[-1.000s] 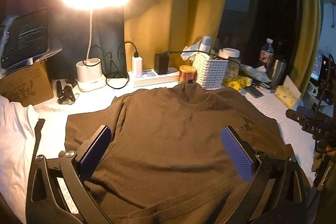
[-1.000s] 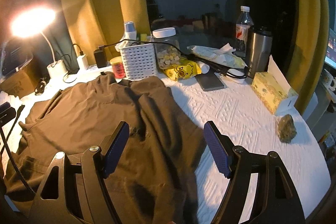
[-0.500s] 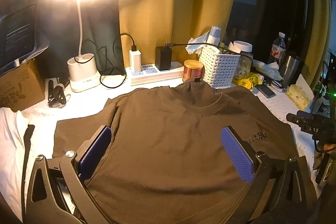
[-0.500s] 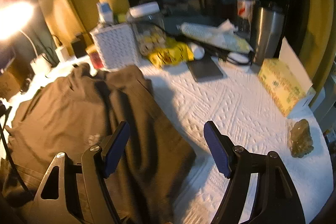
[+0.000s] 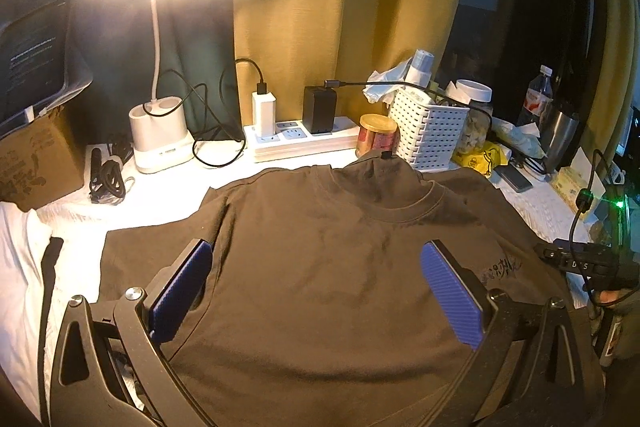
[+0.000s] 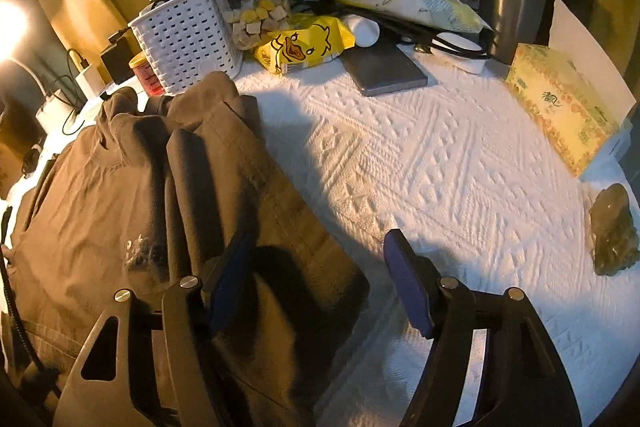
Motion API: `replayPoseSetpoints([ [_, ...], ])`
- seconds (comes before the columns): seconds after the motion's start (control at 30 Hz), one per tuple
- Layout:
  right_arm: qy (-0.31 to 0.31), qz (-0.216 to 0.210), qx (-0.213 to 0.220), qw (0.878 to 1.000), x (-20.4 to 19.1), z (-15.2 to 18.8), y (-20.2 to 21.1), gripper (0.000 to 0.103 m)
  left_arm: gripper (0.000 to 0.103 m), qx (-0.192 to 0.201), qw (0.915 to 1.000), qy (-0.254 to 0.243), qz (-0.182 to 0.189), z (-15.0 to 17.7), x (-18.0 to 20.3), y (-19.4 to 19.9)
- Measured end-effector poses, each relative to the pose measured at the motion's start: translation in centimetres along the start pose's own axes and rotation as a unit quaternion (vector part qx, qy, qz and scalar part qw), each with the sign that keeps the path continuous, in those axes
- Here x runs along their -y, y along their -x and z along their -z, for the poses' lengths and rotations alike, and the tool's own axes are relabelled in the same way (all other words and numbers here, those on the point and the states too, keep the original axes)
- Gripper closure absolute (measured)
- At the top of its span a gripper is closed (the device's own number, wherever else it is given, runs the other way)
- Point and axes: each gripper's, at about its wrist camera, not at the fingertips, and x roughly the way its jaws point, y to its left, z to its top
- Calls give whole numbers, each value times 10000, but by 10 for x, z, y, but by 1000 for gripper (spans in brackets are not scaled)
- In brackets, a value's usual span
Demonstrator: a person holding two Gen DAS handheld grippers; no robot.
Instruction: Fold small clothes
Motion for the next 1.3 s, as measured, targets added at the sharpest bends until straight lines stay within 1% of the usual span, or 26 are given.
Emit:
replayPoseSetpoints([
  [0.03, 3, -32, 14, 10000, 0, 1, 1, 64, 1, -19, 10000, 4, 7, 1, -1, 0],
  [0.07, -9, -58, -2, 10000, -1, 1, 0, 91, 1, -47, 10000, 4, 14, 1, -2, 0],
  [0.1, -40, -52, -29, 10000, -1, 2, 1, 95, 1, -61, 10000, 6, 23, 1, -3, 0],
  [0.17, -45, -128, -6, 9999, -2, 2, 4, 96, 1, -19, 10000, 10, 35, 1, -4, 4],
  [0.27, 37, -133, 217, 9997, -7, -3, 19, 96, 1, 64, 10000, 33, 34, 0, -8, 11],
  [0.4, 257, -203, 521, 9981, -22, -14, 40, 97, 1, 51, 9999, 86, 22, 3, -16, 15],
  [0.6, 719, -516, 762, 9932, -61, -21, 66, 97, 1, 116, 9998, 168, 27, 7, -27, 24],
  [0.73, 1123, -784, 856, 9869, -93, -16, 74, 97, 1, 154, 9996, 234, 22, 11, -37, 30],
  [0.83, 1331, -946, 769, 9836, -113, -6, 70, 97, 1, 117, 9996, 264, 20, 15, -45, 31],
  [1.03, 1632, -1142, 348, 9794, -141, 14, 49, 97, 1, 23, 9995, 310, -3, 25, -57, 32],
  [1.23, 1880, -1113, -102, 9758, -154, 31, 28, 97, 1, -64, 9995, 325, 14, 31, -61, 31],
  [1.3, 1888, -1163, -236, 9748, -153, 32, 24, 94, 1, -116, 9995, 309, 11, 32, -61, 30],
])
